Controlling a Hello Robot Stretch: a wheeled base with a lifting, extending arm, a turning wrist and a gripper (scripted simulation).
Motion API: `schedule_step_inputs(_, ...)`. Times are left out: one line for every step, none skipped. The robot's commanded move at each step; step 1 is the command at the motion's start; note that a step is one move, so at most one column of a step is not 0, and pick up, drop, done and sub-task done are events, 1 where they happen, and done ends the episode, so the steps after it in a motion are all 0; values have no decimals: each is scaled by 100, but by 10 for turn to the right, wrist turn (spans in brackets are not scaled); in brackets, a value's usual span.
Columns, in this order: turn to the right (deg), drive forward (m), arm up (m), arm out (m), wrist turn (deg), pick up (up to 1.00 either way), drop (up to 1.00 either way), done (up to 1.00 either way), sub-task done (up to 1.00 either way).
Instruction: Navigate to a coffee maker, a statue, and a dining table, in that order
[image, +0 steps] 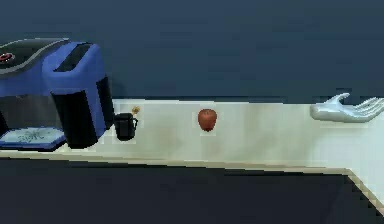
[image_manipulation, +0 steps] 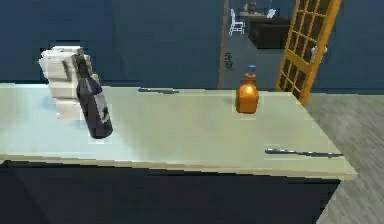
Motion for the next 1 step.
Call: schedule_step_inputs(330,0,0,0,0,0,0,0,0)
